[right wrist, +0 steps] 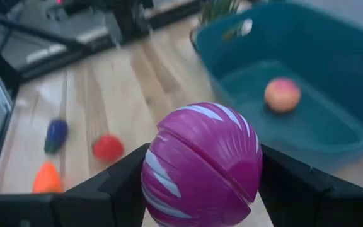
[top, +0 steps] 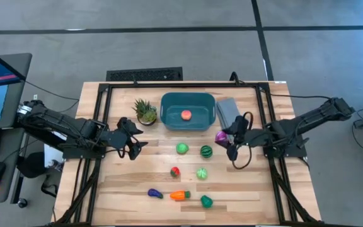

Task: Pick and placing Produce into tupperware
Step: Put the onion into the blue bin

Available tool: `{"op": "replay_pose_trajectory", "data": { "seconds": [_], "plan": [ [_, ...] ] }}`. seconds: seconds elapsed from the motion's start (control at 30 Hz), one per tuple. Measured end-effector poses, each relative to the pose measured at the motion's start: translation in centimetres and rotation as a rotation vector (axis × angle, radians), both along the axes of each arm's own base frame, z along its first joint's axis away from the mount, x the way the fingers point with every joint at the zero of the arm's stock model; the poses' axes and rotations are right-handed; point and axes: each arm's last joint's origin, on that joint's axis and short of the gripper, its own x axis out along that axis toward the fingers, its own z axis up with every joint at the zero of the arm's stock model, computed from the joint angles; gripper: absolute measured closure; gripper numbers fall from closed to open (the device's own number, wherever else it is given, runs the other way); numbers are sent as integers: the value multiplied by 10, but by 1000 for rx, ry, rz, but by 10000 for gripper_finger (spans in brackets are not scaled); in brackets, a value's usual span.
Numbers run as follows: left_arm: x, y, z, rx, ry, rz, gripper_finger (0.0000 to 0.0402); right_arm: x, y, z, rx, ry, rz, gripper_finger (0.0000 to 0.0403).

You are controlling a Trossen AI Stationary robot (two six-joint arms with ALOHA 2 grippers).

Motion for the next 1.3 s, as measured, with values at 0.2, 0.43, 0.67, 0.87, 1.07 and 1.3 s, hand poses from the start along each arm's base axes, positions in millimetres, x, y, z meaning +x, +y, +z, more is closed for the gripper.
{"op": "replay_pose_trajectory", "data": {
  "seconds": [0.2,0.43,0.67,0.87,1.07,1.3],
  "plan": [
    [0,0,0,3,-3,3,130,1,-9,8,-20,-58,-28,123],
    [0,0,0,4,-2,4,130,3,-10,9,-29,-73,-28,123],
    [0,0,0,3,-2,4,130,0,-9,5,-38,-21,-14,122],
    [0,0,0,4,-2,5,130,-3,-6,3,-34,-1,1,122],
    [0,0,0,9,-2,6,130,-3,-7,2,-39,11,-1,122],
    [0,0,0,12,-2,7,130,-4,-7,1,-45,24,-3,122]
  ]
}}
